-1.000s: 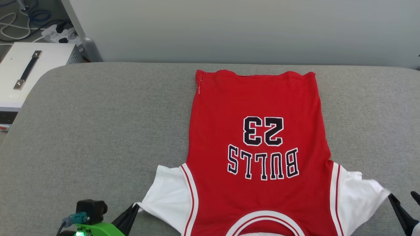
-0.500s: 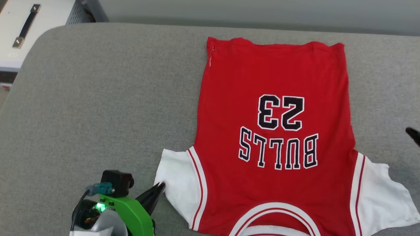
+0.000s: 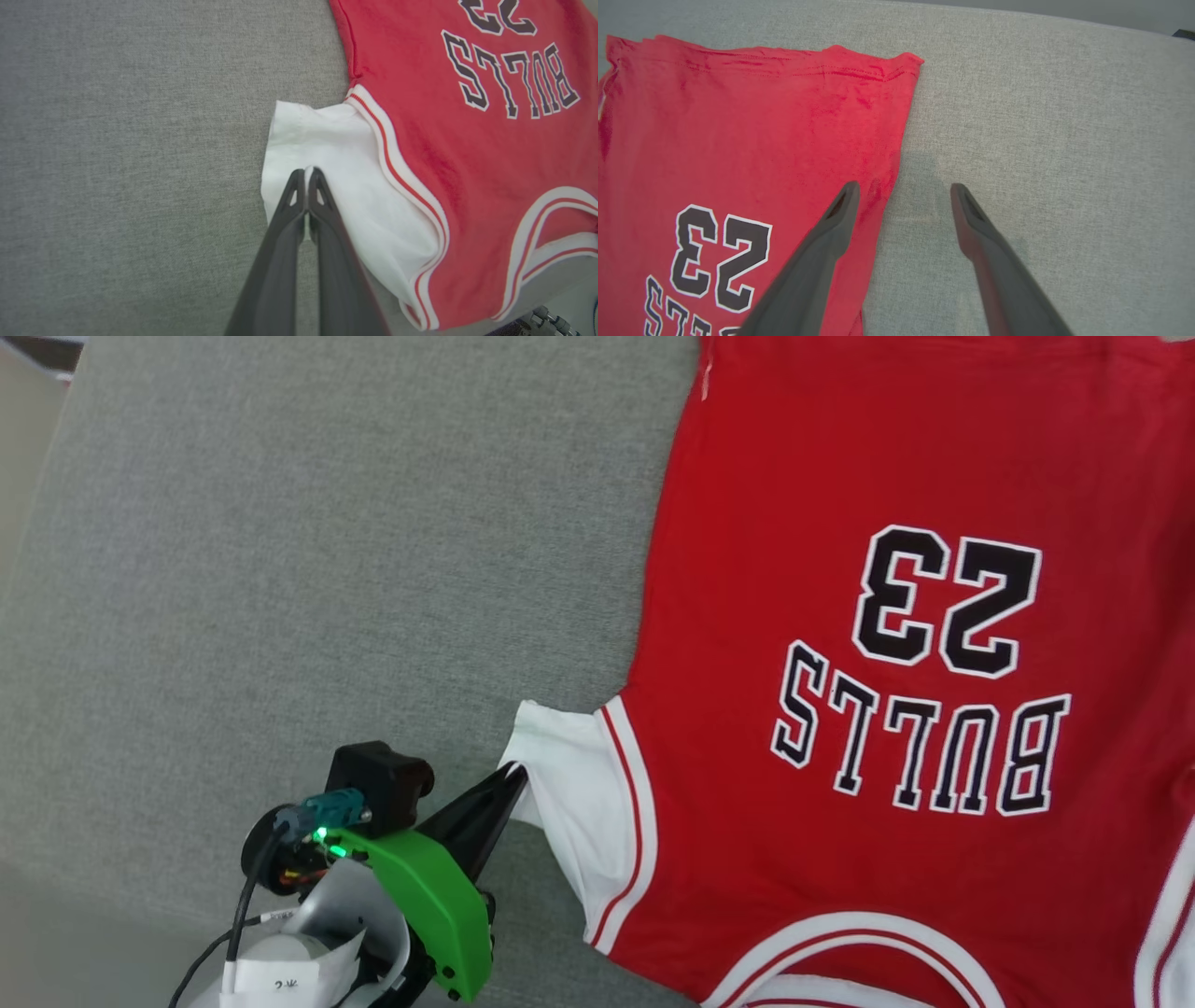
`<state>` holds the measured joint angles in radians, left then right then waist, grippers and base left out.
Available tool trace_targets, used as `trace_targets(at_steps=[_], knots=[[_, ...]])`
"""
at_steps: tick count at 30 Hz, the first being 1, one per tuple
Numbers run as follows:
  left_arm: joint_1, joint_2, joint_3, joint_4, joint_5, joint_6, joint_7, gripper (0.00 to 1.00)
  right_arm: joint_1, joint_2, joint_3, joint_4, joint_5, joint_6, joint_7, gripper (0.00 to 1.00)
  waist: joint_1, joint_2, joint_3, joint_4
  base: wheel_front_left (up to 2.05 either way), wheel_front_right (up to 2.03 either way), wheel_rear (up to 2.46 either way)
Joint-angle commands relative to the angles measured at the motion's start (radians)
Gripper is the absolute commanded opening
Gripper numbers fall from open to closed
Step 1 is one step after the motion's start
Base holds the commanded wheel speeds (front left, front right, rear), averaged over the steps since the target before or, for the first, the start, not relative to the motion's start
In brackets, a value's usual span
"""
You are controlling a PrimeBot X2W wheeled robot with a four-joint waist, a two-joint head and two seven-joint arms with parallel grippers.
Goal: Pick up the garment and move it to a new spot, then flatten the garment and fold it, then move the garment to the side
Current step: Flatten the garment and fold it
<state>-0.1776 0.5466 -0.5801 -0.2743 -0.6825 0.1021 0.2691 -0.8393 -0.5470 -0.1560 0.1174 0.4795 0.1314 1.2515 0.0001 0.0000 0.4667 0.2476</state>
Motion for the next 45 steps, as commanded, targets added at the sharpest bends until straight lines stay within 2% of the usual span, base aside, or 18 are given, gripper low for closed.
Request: trace_targets(at_steps=[1,5,11,21,22,23,24,25,35,45], knots=[[-0.028,-0.014,-0.004,-0.010,0.010,-0.002,-0.006,0.00,-0.051,0.002,0.005,0.030,-0.032,-0.001,0.019,1.00,-0.0001,0.0000,0.118,0.119,0.00,0.00,0.00],[-0.051,-0.028,-0.014,-0.017,0.018,-0.012,-0.013,0.00,-0.173,-0.001,0.010,0.109,-0.108,-0.001,0.048,1.00,-0.0001,0.0000,0.158,0.156,0.00,0.00,0.00],[-0.067,-0.055,-0.020,-0.009,0.016,-0.017,-0.036,0.00,-0.265,-0.026,0.020,0.205,-0.188,-0.001,0.060,1.00,-0.0001,0.0000,0.191,0.193,0.00,0.00,0.00],[-0.086,-0.075,-0.028,0.021,0.014,-0.029,-0.057,0.00,-0.231,-0.046,0.075,0.273,-0.185,-0.001,0.068,1.00,-0.0001,0.0000,0.207,0.205,0.00,0.00,0.00],[-0.089,-0.076,-0.028,0.025,0.013,-0.031,-0.058,0.00,-0.219,-0.049,0.080,0.279,-0.176,-0.001,0.074,0.87,-0.0001,0.0000,0.207,0.204,0.00,0.00,0.00],[-0.091,-0.076,-0.028,0.027,0.013,-0.031,-0.059,0.00,-0.210,-0.050,0.083,0.281,-0.172,-0.001,0.076,0.47,-0.0001,0.0000,0.207,0.203,0.00,0.00,0.00],[-0.093,-0.077,-0.027,0.030,0.013,-0.031,-0.060,0.00,-0.198,-0.053,0.092,0.281,-0.166,-0.001,0.076,0.29,-0.0001,0.0000,0.206,0.202,0.00,0.00,0.00],[-0.094,-0.077,-0.026,0.033,0.012,-0.031,-0.062,0.00,-0.188,-0.055,0.097,0.280,-0.161,-0.001,0.073,0.00,-0.0001,0.0000,0.205,0.201,0.00,0.00,0.00],[-0.093,-0.067,-0.021,0.056,0.011,-0.025,-0.064,0.00,-0.121,-0.054,0.088,0.302,-0.128,-0.001,0.015,0.00,-0.0001,0.0000,0.150,0.164,0.00,0.00,0.00],[-0.063,-0.060,-0.002,0.073,-0.024,-0.014,-0.070,0.00,0.053,-0.023,0.051,0.289,-0.093,-0.001,-0.066,0.00,-0.0001,0.0000,-0.007,0.076,0.00,0.00,0.00]])
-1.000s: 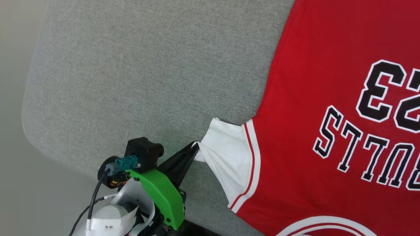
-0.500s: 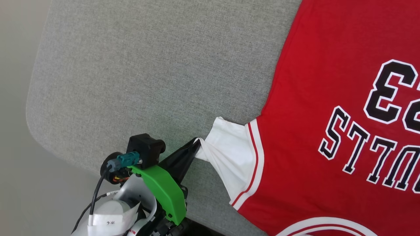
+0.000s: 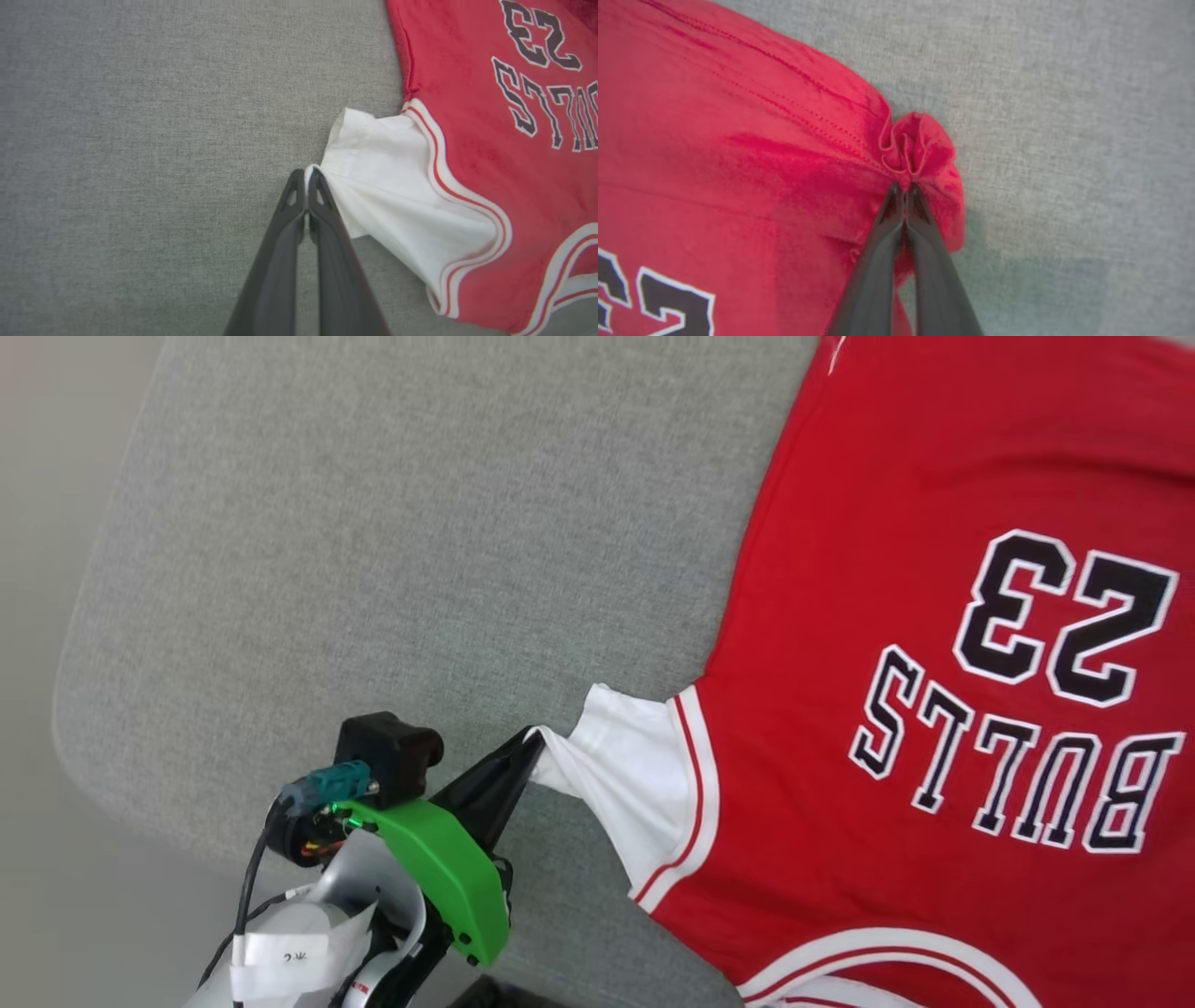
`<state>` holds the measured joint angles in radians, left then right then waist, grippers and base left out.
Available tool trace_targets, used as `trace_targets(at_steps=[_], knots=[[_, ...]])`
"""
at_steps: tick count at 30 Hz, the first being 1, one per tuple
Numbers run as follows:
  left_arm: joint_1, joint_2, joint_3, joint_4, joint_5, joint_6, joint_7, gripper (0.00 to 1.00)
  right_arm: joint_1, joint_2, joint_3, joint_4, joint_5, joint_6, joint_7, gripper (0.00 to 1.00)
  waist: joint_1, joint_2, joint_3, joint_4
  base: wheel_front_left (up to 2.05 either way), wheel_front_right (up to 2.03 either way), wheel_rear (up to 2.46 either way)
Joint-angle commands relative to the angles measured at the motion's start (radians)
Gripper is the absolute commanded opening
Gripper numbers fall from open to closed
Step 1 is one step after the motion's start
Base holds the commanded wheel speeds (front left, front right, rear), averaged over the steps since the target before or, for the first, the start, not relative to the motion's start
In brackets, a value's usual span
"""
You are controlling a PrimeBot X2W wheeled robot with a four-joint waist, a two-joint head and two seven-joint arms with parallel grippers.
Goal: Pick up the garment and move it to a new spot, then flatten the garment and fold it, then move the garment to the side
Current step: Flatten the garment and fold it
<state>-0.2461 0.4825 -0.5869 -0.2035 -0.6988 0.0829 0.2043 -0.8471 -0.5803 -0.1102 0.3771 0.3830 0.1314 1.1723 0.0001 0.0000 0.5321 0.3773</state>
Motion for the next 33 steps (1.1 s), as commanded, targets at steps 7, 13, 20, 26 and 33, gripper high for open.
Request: trace_targets(at_steps=[7,13,20,26,33], knots=[[0.053,0.007,0.003,0.032,-0.031,0.017,-0.007,0.00,0.251,0.048,-0.023,0.007,0.056,-0.001,-0.044,0.00,-0.0001,0.0000,-0.208,-0.117,0.00,0.00,0.00],[0.099,0.020,0.008,0.056,-0.044,0.031,-0.012,0.00,0.420,0.072,-0.024,-0.047,0.100,-0.001,-0.082,0.00,-0.0001,0.0000,-0.309,-0.170,0.00,0.00,0.00],[0.153,0.018,0.020,0.079,-0.086,0.036,-0.029,0.00,0.623,0.071,-0.019,-0.125,0.167,-0.001,-0.173,0.00,-0.0001,0.0000,-0.403,-0.230,0.00,0.00,0.00],[0.191,0.014,0.036,0.087,-0.107,0.046,-0.055,0.00,0.761,0.070,-0.022,-0.208,0.196,-0.001,-0.221,0.00,-0.0001,0.0000,-0.448,-0.271,0.00,0.00,0.00],[0.205,0.003,0.033,0.098,-0.115,0.044,-0.073,0.00,0.908,0.094,-0.055,-0.289,0.207,-0.001,-0.245,0.00,-0.0001,0.0000,-0.464,-0.297,0.00,0.00,0.00]])
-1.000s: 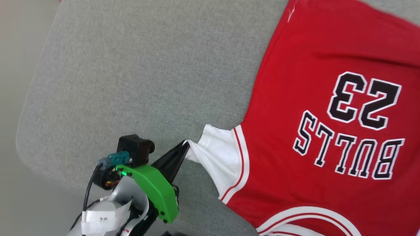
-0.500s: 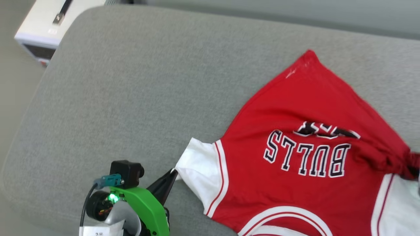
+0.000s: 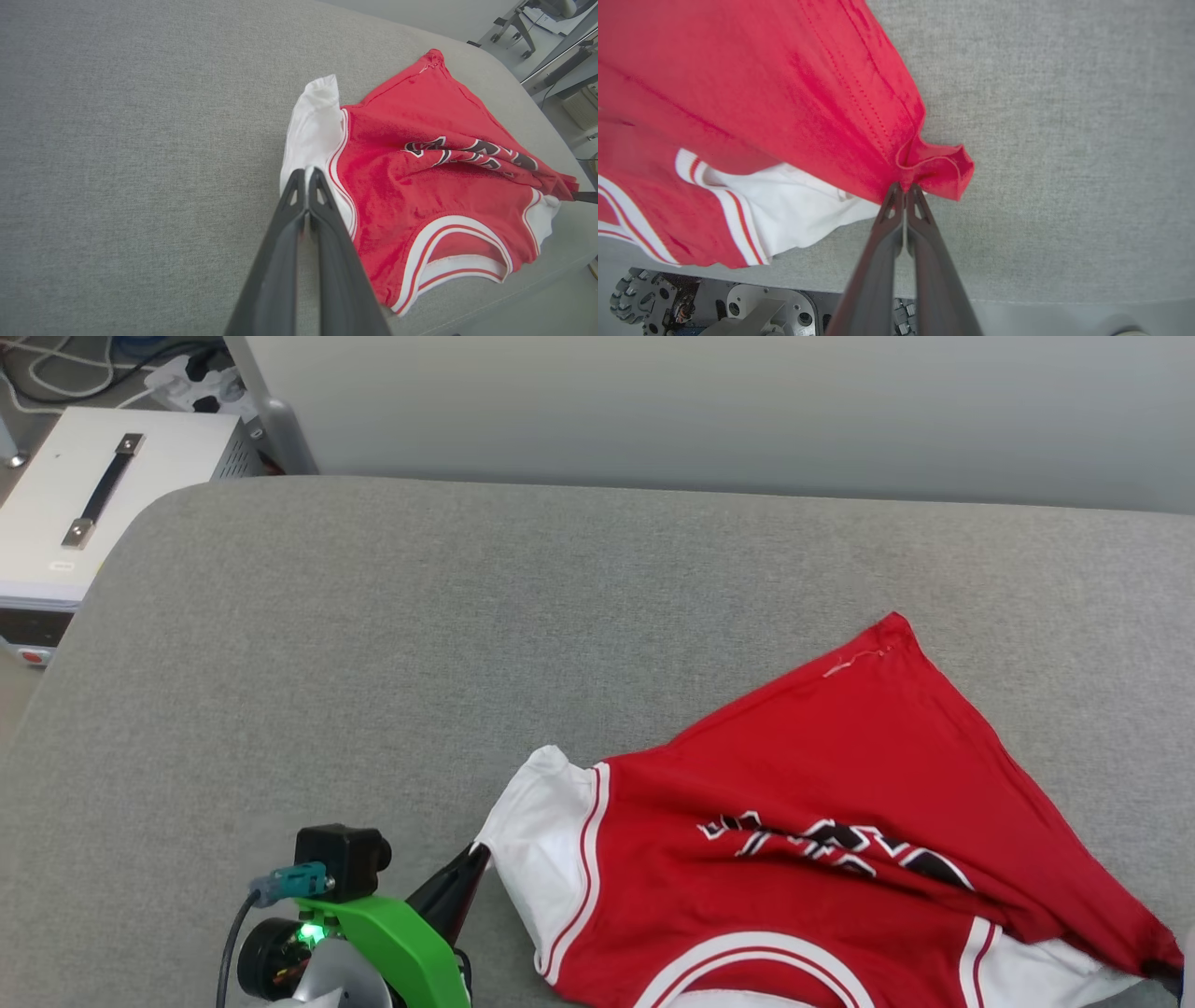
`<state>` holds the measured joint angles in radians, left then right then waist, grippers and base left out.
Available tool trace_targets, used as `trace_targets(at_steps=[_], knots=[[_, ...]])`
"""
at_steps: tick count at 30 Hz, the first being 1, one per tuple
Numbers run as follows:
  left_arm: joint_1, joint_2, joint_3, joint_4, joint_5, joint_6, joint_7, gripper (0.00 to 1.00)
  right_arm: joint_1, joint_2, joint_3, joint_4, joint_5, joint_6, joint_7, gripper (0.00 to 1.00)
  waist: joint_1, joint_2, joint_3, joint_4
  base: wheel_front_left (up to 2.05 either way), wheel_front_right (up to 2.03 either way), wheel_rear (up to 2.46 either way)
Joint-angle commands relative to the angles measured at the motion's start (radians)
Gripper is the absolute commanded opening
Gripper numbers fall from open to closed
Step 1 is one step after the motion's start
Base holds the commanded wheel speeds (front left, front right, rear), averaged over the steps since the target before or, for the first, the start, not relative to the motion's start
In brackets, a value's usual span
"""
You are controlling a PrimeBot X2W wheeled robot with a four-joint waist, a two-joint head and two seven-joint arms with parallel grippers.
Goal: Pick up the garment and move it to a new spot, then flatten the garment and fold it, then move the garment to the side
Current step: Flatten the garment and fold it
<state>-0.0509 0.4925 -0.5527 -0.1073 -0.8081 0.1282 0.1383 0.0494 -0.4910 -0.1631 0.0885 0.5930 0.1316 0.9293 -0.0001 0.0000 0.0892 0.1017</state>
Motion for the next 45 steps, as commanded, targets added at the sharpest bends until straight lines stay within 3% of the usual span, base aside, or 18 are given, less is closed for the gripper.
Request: trace_targets(at_steps=[1,10,11,12,21,31,38,45], knots=[[0.009,-0.009,-0.002,0.003,-0.006,-0.001,-0.009,0.00,0.032,0.011,-0.009,-0.006,-0.007,-0.001,0.001,0.00,0.0001,0.0000,-0.020,-0.024,0.00,0.00,0.00],[-0.023,-0.027,-0.019,0.021,0.008,-0.014,-0.018,0.00,0.081,0.050,-0.021,-0.019,-0.013,-0.001,-0.009,0.00,0.0001,0.0000,-0.002,-0.033,0.00,0.00,0.00],[-0.026,-0.027,-0.020,0.022,0.009,-0.016,-0.019,0.00,0.078,0.050,-0.020,-0.018,-0.015,-0.001,-0.009,0.11,0.0001,0.0000,0.001,-0.033,0.00,0.00,0.00],[-0.029,-0.027,-0.020,0.023,0.010,-0.017,-0.020,0.00,0.076,0.048,-0.016,-0.019,-0.019,-0.001,-0.009,1.00,0.0001,0.0000,0.005,-0.033,0.00,0.00,0.00],[-0.044,-0.022,-0.026,0.016,0.020,-0.020,-0.020,0.00,0.004,-0.009,0.014,-0.110,0.012,-0.001,0.037,1.00,0.0001,0.0000,0.025,-0.011,0.00,0.00,0.00],[-0.093,-0.030,-0.041,-0.024,0.049,-0.021,-0.018,0.00,-0.240,-0.054,0.074,-0.227,0.033,-0.001,0.195,1.00,0.0001,0.0000,0.122,0.063,0.00,0.00,0.00],[-0.145,-0.056,-0.059,-0.035,0.068,-0.036,-0.025,0.00,-0.442,-0.043,0.123,-0.132,-0.020,-0.001,0.269,1.00,0.0001,0.0000,0.212,0.136,0.00,0.00,0.00],[-0.181,-0.081,-0.071,-0.032,0.079,-0.046,-0.039,0.00,-0.562,-0.056,0.163,-0.006,-0.082,-0.001,0.273,1.00,0.0001,0.0000,0.268,0.190,0.00,0.00,0.00]])
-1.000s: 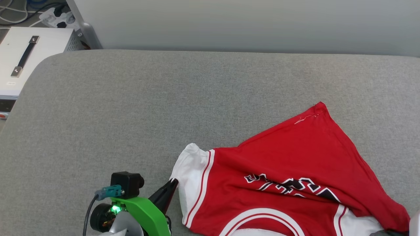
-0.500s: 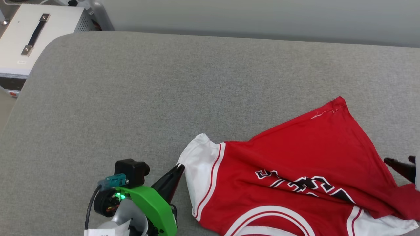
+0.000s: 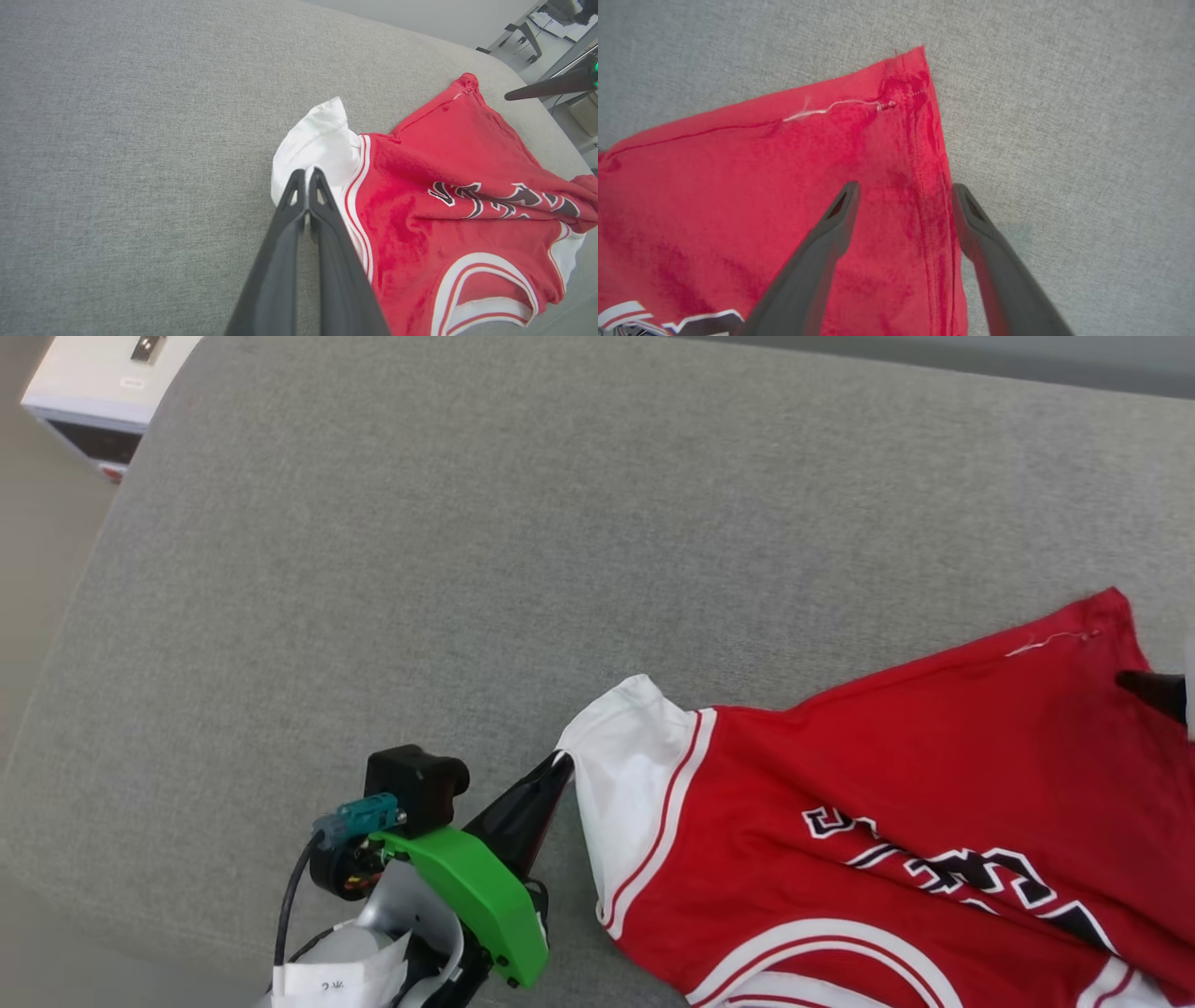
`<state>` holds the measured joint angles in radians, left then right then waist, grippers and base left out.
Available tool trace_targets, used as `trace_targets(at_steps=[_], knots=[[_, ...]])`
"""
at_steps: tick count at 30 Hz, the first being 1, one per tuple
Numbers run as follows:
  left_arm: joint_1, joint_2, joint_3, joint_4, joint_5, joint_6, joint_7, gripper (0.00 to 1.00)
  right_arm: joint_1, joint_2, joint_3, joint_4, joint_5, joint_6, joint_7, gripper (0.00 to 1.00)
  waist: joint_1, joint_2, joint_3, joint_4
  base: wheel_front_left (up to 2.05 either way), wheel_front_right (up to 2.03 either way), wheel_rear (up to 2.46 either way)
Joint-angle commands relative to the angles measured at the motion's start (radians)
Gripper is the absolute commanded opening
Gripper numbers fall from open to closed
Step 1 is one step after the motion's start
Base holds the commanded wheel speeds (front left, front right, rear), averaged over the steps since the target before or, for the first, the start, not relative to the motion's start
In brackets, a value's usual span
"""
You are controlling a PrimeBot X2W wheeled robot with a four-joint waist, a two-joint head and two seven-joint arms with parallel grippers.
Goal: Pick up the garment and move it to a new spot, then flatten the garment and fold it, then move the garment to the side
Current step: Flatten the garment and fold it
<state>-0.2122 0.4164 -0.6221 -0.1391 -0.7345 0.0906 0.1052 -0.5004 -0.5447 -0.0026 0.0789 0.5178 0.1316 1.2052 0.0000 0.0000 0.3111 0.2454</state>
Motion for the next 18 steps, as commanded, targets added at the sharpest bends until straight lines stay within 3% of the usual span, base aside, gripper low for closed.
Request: trace_targets(at_steps=[1,18], knots=[[-0.023,-0.009,-0.004,0.002,0.006,-0.010,-0.008,0.00,-0.025,-0.003,0.007,0.022,-0.014,-0.001,-0.008,1.00,0.0000,0.0000,0.051,0.051,0.00,0.00,0.00],[-0.067,-0.029,-0.010,0.031,0.010,-0.026,-0.031,0.00,-0.084,-0.022,0.087,0.191,-0.051,-0.001,-0.069,1.00,0.0000,0.0000,0.107,0.090,0.00,0.00,0.00]])
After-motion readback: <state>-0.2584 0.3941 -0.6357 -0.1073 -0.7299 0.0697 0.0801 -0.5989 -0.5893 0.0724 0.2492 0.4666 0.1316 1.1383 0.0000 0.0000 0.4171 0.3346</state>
